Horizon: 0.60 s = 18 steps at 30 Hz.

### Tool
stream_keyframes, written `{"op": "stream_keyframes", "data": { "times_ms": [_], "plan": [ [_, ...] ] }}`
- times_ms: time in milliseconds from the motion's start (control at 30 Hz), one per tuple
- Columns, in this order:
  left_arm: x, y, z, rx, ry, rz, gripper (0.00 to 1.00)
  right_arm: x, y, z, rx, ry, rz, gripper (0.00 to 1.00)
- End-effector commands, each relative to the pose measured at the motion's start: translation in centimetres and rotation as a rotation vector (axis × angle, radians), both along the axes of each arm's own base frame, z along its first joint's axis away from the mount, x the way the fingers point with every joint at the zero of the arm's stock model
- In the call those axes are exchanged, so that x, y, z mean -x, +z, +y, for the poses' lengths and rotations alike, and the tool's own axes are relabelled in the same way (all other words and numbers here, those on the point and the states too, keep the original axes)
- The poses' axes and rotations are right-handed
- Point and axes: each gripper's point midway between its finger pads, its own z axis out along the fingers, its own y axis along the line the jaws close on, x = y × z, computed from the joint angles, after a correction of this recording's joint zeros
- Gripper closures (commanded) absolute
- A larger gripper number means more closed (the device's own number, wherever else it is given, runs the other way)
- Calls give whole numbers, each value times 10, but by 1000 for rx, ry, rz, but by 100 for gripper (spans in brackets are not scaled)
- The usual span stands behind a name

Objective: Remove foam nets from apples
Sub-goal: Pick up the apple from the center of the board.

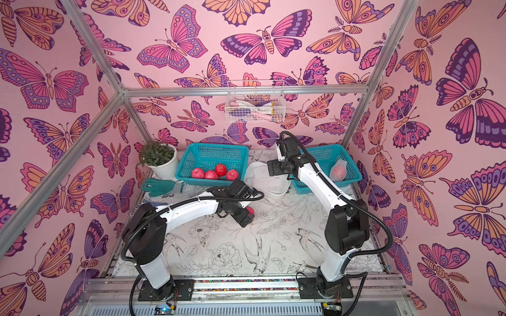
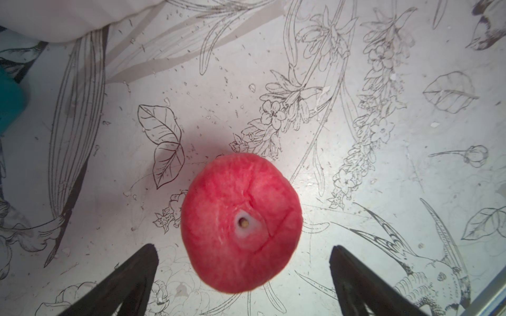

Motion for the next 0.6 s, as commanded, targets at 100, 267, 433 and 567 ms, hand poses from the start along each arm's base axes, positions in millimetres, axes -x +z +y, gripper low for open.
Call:
{"op": "stream_keyframes", "data": {
  "times_ms": [100, 267, 433, 567],
  "plan": [
    [-3, -12, -2, -80, -49, -6, 1, 8, 17, -31, 4, -70, -50, 5],
    [-7, -21, -5, -110, -65, -8, 10, 15, 9, -43, 10, -90, -31, 5],
    [-6, -26, -3, -123, -74, 3, 16, 16, 6, -48, 8, -96, -23, 5],
    [-4, -30, -4, -126, -71, 19, 22, 16, 2, -47, -2, -92, -9, 5]
  ]
}}
